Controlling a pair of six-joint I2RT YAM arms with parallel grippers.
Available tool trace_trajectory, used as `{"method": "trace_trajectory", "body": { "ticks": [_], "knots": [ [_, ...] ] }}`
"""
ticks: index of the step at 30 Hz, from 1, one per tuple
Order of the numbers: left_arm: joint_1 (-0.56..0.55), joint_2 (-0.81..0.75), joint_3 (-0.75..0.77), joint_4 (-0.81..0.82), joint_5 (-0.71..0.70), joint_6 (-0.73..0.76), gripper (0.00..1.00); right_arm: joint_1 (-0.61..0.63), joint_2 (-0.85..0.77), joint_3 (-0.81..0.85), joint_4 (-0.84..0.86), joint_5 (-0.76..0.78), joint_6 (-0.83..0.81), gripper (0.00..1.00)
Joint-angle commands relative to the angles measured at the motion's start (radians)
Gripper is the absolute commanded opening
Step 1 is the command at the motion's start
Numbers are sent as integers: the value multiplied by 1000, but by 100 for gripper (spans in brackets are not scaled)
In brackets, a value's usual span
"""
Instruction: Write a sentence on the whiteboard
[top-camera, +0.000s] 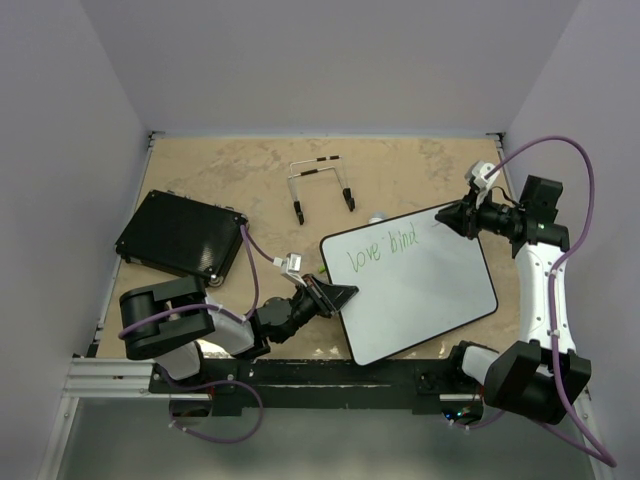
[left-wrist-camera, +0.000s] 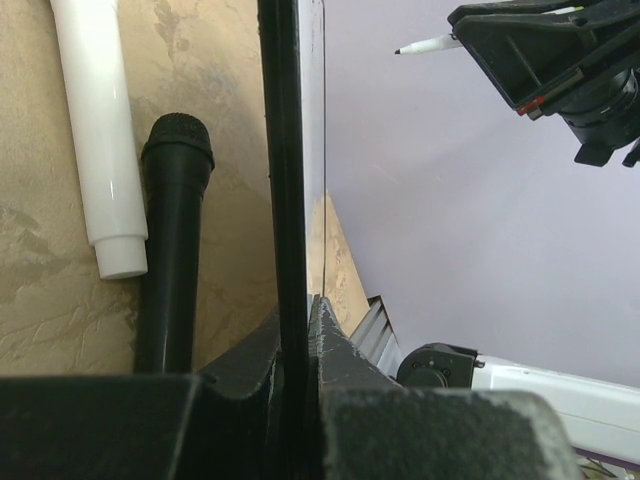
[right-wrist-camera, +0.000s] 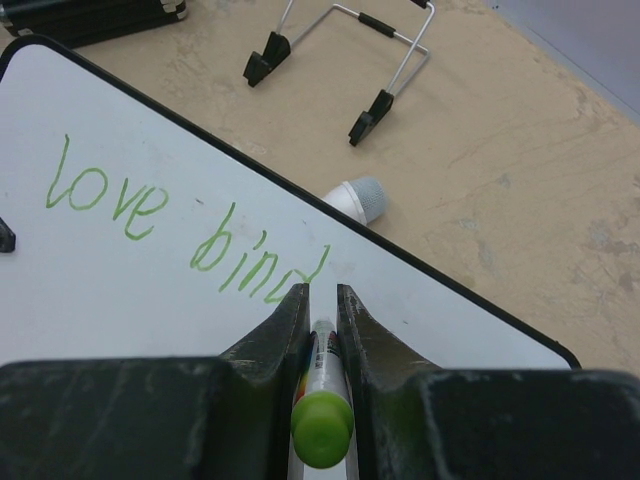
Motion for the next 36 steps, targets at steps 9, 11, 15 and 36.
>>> {"method": "trace_trajectory", "body": {
  "ticks": [9,11,15,36],
  "knots": [
    [-1,-10,-9,204,15,124,0,-7,-14,-10,19,-55,8,0],
    [-1,-11,-15,211,12,125,0,-7,-14,-11,21,-55,8,0],
    [-1,-16,-23,216,11,133,0,-10,-16,-10,18,-49,7,0],
    [1,-7,34,142,60,185,0,-9,-34,-6,-88,-137,-116,0]
  ]
}}
